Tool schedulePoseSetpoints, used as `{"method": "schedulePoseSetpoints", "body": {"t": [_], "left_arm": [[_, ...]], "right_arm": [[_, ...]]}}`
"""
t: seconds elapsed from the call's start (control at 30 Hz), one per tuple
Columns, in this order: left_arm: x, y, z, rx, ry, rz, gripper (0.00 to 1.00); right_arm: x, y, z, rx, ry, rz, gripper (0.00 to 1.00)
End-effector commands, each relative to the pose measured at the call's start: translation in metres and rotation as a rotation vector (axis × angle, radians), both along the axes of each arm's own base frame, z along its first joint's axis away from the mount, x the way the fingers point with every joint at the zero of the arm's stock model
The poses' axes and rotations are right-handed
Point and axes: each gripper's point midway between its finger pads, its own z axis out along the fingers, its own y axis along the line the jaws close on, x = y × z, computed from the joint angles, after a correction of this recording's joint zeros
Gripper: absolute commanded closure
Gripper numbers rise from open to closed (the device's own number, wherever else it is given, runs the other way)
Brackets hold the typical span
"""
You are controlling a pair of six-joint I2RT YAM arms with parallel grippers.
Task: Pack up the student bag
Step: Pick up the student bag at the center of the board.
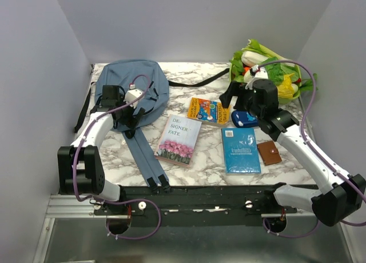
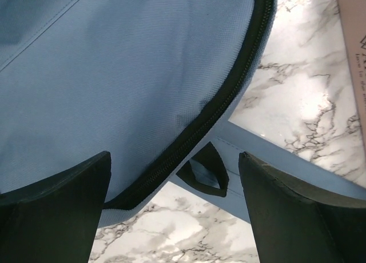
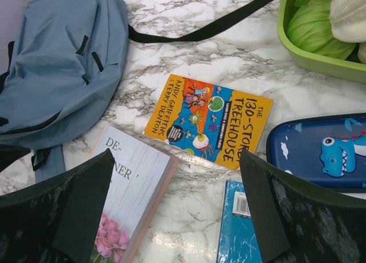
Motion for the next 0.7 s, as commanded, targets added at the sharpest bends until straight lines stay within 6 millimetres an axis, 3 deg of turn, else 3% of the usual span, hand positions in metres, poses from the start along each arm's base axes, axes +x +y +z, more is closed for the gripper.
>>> {"method": "schedulePoseSetpoints", "body": {"t": [0.0,0.23,0.27,0.37,0.4,0.47,0.5,0.6,0.67], "left_arm": [[0.015,0.013,0.002,0.072,-0.095,0.015,0.01],[0.034,0.019,0.007,0.117,-0.218,0.027,0.04],[0.035,0.009,0.006,0.122,-0.22,-0.004,0.06],[0.035,0.008,-0.003,0.134,-0.188,-0.017,0.29],[0.035,0.009,-0.007,0.142,-0.179,-0.015,0.48],[0.035,0.012,-0.01,0.153,-0.182,-0.007,0.65],[0.035,0.012,-0.009,0.152,-0.187,-0.001,0.8],[0.039,0.012,0.008,0.116,-0.207,0.048,0.95],[0.047,0.008,0.032,0.076,-0.235,0.072,0.98]], "right_arm": [[-0.009,0.007,-0.001,0.007,-0.001,0.064,0.0],[-0.015,0.016,-0.003,0.029,-0.006,0.123,0.06],[-0.015,0.017,-0.003,0.032,-0.008,0.124,0.07],[-0.018,0.021,-0.003,0.047,-0.003,0.149,0.12],[-0.019,0.021,-0.003,0.048,-0.002,0.15,0.13],[-0.02,0.021,0.0,0.052,-0.009,0.156,0.16],[-0.02,0.021,0.001,0.051,-0.013,0.154,0.17],[-0.022,0.02,0.003,0.051,-0.021,0.155,0.2],[-0.022,0.019,0.005,0.051,-0.026,0.155,0.22]]}}
